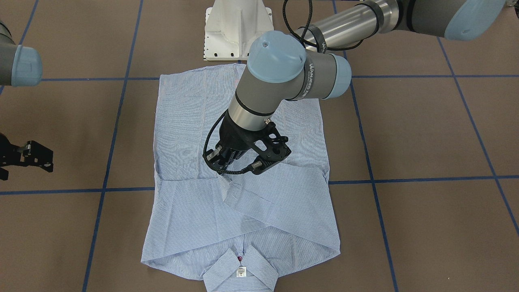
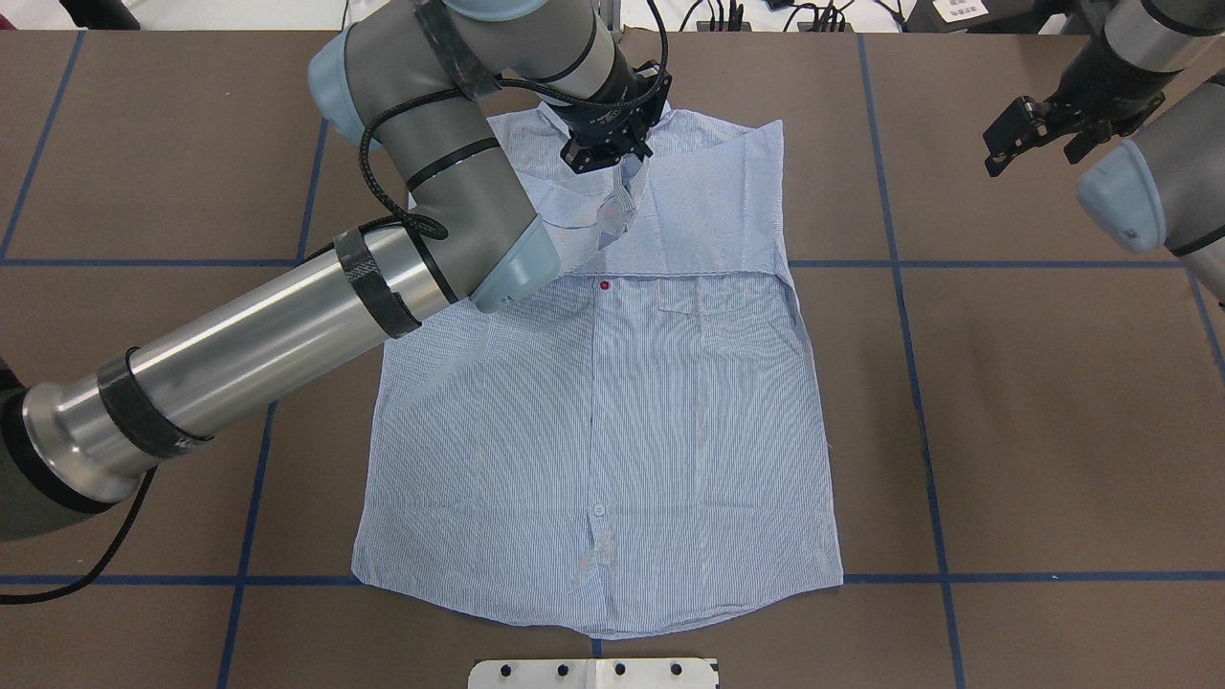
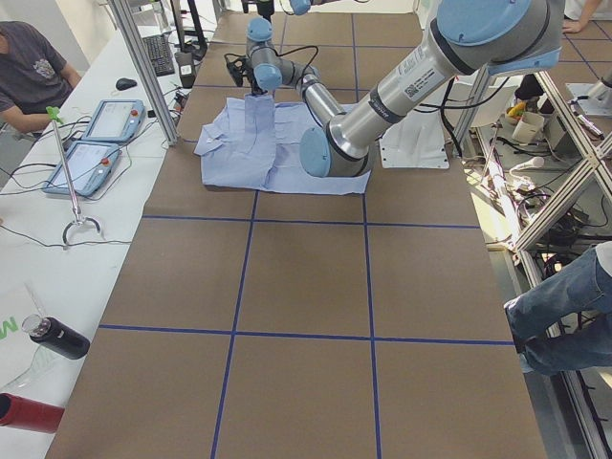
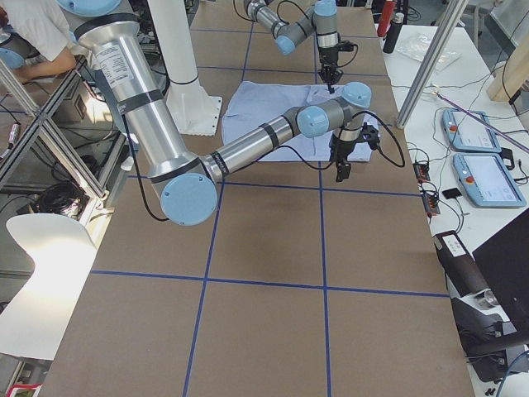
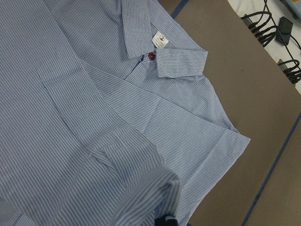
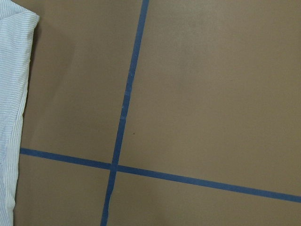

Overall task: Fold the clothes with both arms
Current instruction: 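Carry the sleeve with the left gripper across the shirt toward the collar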

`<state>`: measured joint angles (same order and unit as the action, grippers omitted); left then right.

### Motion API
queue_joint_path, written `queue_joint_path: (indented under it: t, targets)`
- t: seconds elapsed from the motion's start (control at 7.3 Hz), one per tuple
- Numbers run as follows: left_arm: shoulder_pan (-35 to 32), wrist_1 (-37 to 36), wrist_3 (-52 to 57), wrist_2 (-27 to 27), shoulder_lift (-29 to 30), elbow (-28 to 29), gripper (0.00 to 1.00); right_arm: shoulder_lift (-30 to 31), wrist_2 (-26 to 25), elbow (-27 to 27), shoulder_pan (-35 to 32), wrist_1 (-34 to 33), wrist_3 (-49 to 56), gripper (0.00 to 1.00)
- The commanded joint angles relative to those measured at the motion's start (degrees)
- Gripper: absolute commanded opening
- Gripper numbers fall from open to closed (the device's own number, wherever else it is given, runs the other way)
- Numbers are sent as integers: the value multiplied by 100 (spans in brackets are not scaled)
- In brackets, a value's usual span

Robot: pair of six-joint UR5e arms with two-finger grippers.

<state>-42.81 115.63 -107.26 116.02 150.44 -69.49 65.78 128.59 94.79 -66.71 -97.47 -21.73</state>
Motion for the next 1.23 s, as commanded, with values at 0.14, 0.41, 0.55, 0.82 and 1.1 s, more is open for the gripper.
queue_joint_path:
  t: [0.14,0.41,0.55,0.82,1.1]
  targets:
    - [10,766,-31,-18,178,636,0,31,-9,-4,0,0,-7,100]
    - [185,1005,-49,-105,231,761,0,31,-9,-4,9,0,-7,100]
    - [203,1006,-58,-106,258,761,0,32,-9,-4,0,0,-7,100]
    - [203,1136,-84,-106,328,814,0,40,0,4,0,0,-16,100]
    - [238,1304,-163,-115,329,893,0,49,0,4,0,0,-16,100]
